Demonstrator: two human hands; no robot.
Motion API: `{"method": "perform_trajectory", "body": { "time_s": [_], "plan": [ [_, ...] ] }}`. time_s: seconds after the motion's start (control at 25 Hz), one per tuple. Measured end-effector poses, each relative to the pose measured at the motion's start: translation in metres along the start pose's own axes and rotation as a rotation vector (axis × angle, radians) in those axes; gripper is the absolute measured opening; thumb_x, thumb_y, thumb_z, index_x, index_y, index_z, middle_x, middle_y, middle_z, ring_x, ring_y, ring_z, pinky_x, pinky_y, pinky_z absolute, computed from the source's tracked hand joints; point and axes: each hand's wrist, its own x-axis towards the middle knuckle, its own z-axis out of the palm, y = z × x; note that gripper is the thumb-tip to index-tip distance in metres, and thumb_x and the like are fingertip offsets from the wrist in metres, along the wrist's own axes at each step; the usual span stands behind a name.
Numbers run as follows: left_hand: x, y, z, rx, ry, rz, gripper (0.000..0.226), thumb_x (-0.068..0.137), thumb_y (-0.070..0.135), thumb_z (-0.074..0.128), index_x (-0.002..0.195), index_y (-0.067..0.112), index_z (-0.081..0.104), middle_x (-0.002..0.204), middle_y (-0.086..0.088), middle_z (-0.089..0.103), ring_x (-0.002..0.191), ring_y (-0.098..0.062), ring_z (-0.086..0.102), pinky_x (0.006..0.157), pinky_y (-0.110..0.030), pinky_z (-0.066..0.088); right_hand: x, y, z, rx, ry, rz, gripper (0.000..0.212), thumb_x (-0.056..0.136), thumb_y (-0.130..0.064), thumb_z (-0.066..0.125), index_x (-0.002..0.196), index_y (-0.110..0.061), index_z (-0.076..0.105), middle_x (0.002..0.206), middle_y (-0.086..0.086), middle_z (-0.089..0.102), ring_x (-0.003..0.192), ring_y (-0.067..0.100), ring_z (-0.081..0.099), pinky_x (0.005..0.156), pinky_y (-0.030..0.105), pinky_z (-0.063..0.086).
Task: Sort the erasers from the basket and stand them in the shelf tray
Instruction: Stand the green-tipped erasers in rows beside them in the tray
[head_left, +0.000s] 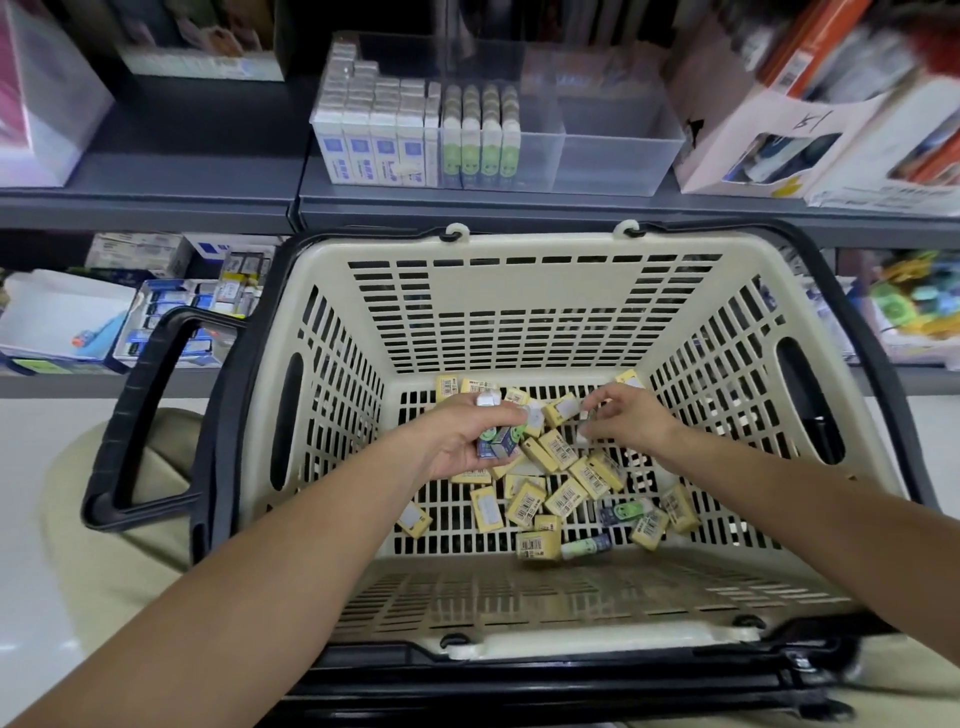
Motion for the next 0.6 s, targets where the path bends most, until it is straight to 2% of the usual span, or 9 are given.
{"method": "perform_trajectory", "body": {
  "time_s": [0.08, 0.2, 0.32, 0.4, 0.44, 0.48, 0.56, 0.6],
  "plan": [
    [0.001, 0.000, 0.001, -0.041, 0.045, 0.033, 0.012, 0.084, 0.008, 0.067, 0.088, 0.014, 0.058, 0.081, -0.007, 0.064, 0.065, -0.015, 0.064, 0.052, -0.026, 0.056, -0.006, -0.017, 0.006, 0.143, -0.068, -0.126, 0.022, 0.076, -0.010, 0.074, 0.088, -0.018, 0.057, 0.080, 0.001, 0.059, 0.064, 0.009, 0.057, 0.055, 0.019, 0.042],
    [0.000, 0.001, 0.001, -0.178, 0.042, 0.087, 0.015, 0.087, 0.016, 0.065, 0.098, 0.016, 0.055, 0.094, -0.009, 0.065, 0.073, -0.020, 0.067, 0.056, -0.035, 0.058, -0.018, -0.039, 0.019, 0.292, -0.180, -0.227, 0.029, 0.076, -0.004, 0.073, 0.088, -0.019, 0.051, 0.077, -0.003, 0.063, 0.053, 0.002, 0.056, 0.048, 0.016, 0.041],
    [-0.004, 0.000, 0.003, -0.216, -0.076, 0.097, 0.041, 0.077, 0.023, 0.073, 0.113, 0.014, 0.054, 0.096, -0.011, 0.066, 0.072, -0.023, 0.070, 0.061, -0.037, 0.057, -0.026, -0.048, 0.030, 0.240, -0.245, -0.306, 0.027, 0.074, -0.006, 0.075, 0.091, -0.017, 0.057, 0.074, -0.005, 0.061, 0.059, 0.005, 0.057, 0.058, 0.019, 0.046],
    [-0.003, -0.002, 0.007, -0.171, -0.064, 0.107, 0.045, 0.072, 0.017, 0.077, 0.111, 0.014, 0.056, 0.092, -0.009, 0.066, 0.069, -0.020, 0.070, 0.059, -0.034, 0.057, -0.021, -0.046, 0.023, 0.201, -0.314, -0.312, 0.018, 0.076, -0.008, 0.073, 0.089, -0.015, 0.062, 0.077, -0.003, 0.064, 0.067, 0.008, 0.061, 0.064, 0.018, 0.050],
    [0.000, -0.002, 0.008, -0.152, -0.021, 0.121, 0.039, 0.073, 0.012, 0.077, 0.106, 0.015, 0.057, 0.091, -0.008, 0.066, 0.069, -0.019, 0.069, 0.057, -0.032, 0.056, -0.014, -0.043, 0.015, 0.161, -0.285, -0.274, 0.014, 0.077, -0.011, 0.072, 0.087, -0.015, 0.064, 0.080, -0.002, 0.066, 0.073, 0.009, 0.063, 0.065, 0.019, 0.050],
    [0.002, -0.002, 0.007, -0.135, 0.031, 0.135, 0.032, 0.075, 0.008, 0.075, 0.101, 0.017, 0.058, 0.090, -0.008, 0.065, 0.070, -0.018, 0.069, 0.056, -0.031, 0.056, -0.005, -0.037, 0.004, 0.086, -0.184, -0.217, 0.010, 0.079, -0.013, 0.070, 0.086, -0.016, 0.064, 0.083, -0.002, 0.067, 0.079, 0.012, 0.065, 0.067, 0.020, 0.050],
    [0.006, -0.001, 0.002, -0.124, 0.096, 0.144, 0.027, 0.078, 0.007, 0.073, 0.097, 0.020, 0.058, 0.094, -0.009, 0.065, 0.077, -0.020, 0.066, 0.054, -0.031, 0.055, 0.016, -0.016, -0.016, -0.222, 0.074, -0.091, 0.010, 0.081, -0.015, 0.068, 0.088, -0.015, 0.062, 0.088, -0.002, 0.063, 0.089, 0.018, 0.063, 0.073, 0.025, 0.050],
    [0.006, 0.000, 0.000, -0.130, 0.101, 0.137, 0.027, 0.078, 0.008, 0.073, 0.098, 0.020, 0.059, 0.097, -0.010, 0.064, 0.080, -0.021, 0.065, 0.054, -0.030, 0.055, 0.024, -0.004, -0.021, -0.387, 0.114, -0.051, 0.015, 0.082, -0.017, 0.068, 0.095, -0.015, 0.060, 0.092, 0.000, 0.060, 0.091, 0.019, 0.062, 0.075, 0.027, 0.050]
  ]
}}
